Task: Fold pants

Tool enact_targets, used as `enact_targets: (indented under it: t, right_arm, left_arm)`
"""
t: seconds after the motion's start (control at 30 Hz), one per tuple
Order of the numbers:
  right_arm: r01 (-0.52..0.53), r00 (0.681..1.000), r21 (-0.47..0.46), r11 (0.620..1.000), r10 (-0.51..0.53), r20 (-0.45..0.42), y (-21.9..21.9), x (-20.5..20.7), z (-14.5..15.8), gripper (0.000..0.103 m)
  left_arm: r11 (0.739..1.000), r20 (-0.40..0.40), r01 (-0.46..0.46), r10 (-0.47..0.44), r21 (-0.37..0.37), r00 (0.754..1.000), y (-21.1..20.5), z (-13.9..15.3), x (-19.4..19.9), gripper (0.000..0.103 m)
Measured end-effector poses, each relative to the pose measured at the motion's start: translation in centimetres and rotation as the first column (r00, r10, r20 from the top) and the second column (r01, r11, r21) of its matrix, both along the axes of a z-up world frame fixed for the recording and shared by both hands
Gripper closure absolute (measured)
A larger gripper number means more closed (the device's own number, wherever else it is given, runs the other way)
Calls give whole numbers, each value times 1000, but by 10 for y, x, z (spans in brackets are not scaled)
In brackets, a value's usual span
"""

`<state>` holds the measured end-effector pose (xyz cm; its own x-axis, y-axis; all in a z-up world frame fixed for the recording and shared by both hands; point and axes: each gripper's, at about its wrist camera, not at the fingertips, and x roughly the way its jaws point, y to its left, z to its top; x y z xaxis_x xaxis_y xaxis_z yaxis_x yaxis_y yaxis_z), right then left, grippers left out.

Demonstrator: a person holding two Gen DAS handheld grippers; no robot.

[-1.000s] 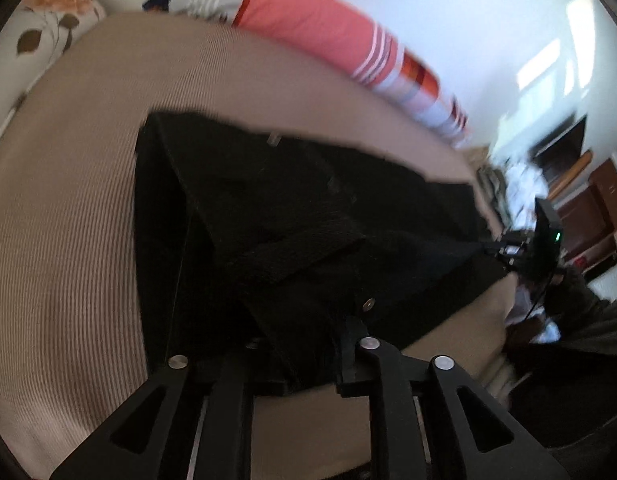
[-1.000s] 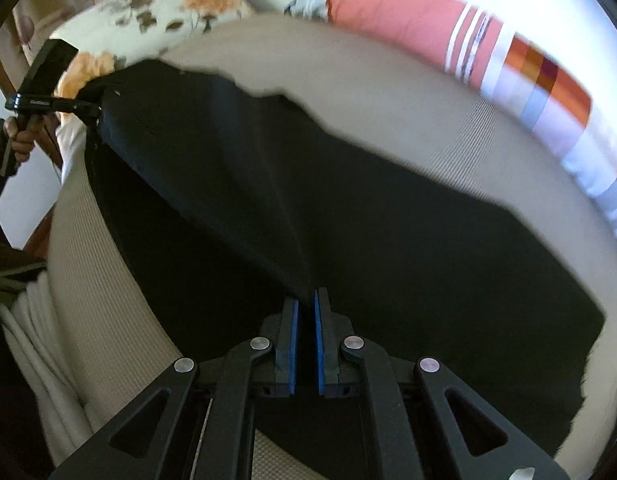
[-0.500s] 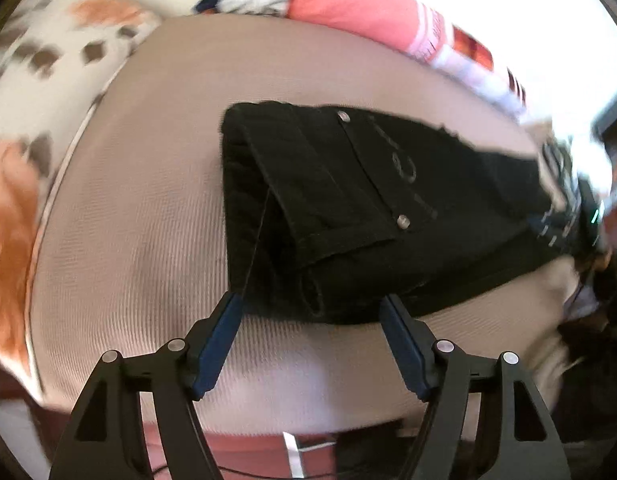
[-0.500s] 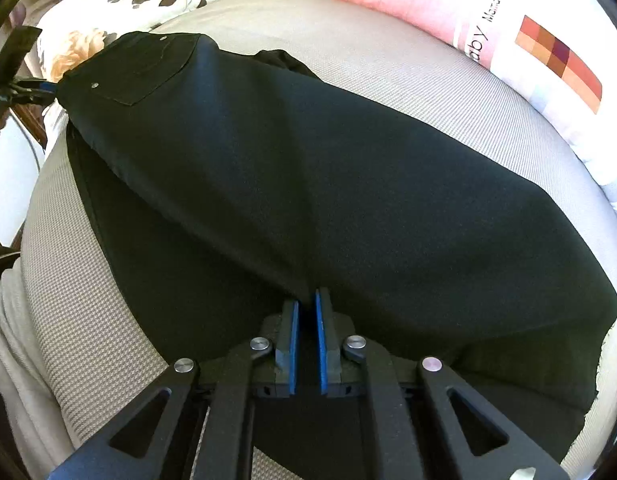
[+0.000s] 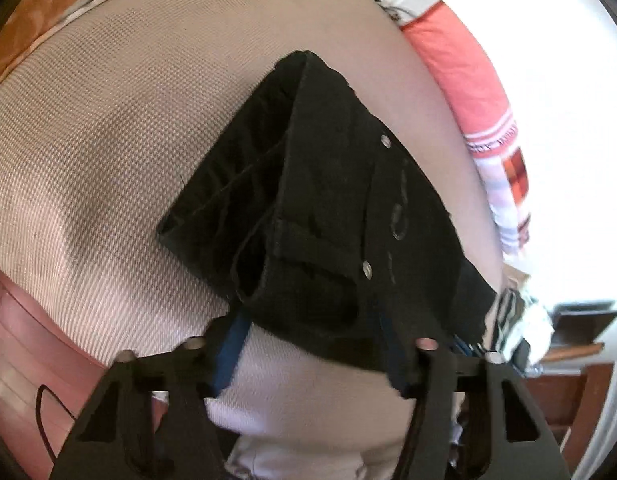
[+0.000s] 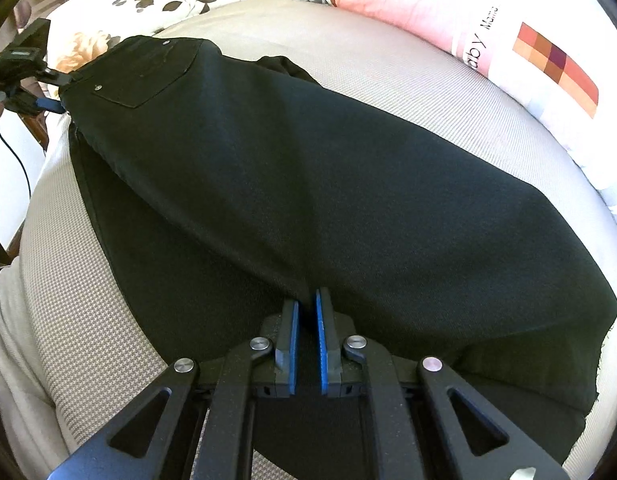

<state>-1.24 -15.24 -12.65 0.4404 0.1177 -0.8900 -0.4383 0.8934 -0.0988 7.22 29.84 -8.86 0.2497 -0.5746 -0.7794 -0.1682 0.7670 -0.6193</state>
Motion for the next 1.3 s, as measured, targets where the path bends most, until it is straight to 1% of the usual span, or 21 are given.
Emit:
enact_targets:
  t: [0.03,0.07,0.1,0.17,0.23,0.33,0.4,0.43,0.47,0.53,0.6,0.7,0.77,0.87,0.93,1.0,1.03,1.07,1.13,1.23,1.3]
  right_arm:
    - [6,1000,4,1000,-6,1,0,-1,1,96]
    - [19,1000,17,1000,-19,3,-2,-1,3,96]
    - [34,999,32,999,-34,5,-3,-1,5,96]
    - [56,998,56,997,-58,21,-6,-2,14,97]
    - [66,997,75,995,-70,41,-4,-4,27,97]
    - [69,994,81,994,-75,78,1,-9,46,97]
    - [72,993,91,993,-80,89,3,-13,54,96]
    - [72,992,100,992,-82,92,4,-15,57,97]
    - [72,992,110,991,-82,94,6,-19,60,97]
    - [66,994,113,991,-76,84,10,-24,59,97]
    - [60,996,115,992,-67,57,13,-28,49,97]
    - [44,999,109,993,-43,-13,20,-31,24,97]
    - [27,999,89,996,-23,-45,26,-34,10,96]
    - [7,998,71,997,-3,-67,31,-35,3,96]
    - [8,997,97,995,-1,-78,28,-36,9,96]
    - [9,997,122,992,1,-81,24,-37,14,96]
    - [9,996,127,992,2,-84,24,-38,13,96]
    - [10,996,126,992,2,-94,25,-38,9,96]
    - [23,994,115,993,-10,-111,27,-37,-2,96]
    - [45,993,140,989,-29,-116,24,-35,-5,96]
    - [49,992,152,987,-31,-120,23,-35,-4,96]
  left_arm:
    - [1000,9,-9,9,17,1000,-2,0,2,68]
    - [1000,20,-8,7,28,1000,-5,1,5,80]
    - [999,32,-4,3,36,999,-7,4,7,84]
    - [998,97,12,-18,62,995,-10,20,17,85]
    - [996,182,34,-48,83,982,-14,43,29,86]
    - [996,292,59,-77,70,953,-15,79,50,86]
    - [990,356,106,-133,97,925,-17,98,62,86]
    - [984,377,126,-165,124,911,-19,103,65,86]
    - [980,384,140,-185,141,905,-20,104,67,86]
    - [968,368,176,-232,179,900,-18,93,67,86]
    - [953,301,208,-269,219,915,-12,69,61,86]
    - [934,162,242,-290,263,943,-2,18,50,85]
    - [932,125,243,-284,270,951,3,-3,44,84]
    - [939,154,226,-271,260,950,8,-5,38,84]
    - [927,165,235,-291,293,943,4,1,37,84]
    - [900,171,257,-332,353,928,-5,2,36,84]
    - [881,170,270,-357,389,919,-11,0,36,84]
    - [861,173,280,-381,424,908,-16,-2,35,83]
    - [831,175,280,-403,480,898,-24,-3,34,80]
    - [800,199,259,-422,542,885,-33,1,26,76]
    - [785,223,241,-431,571,874,-36,5,20,70]
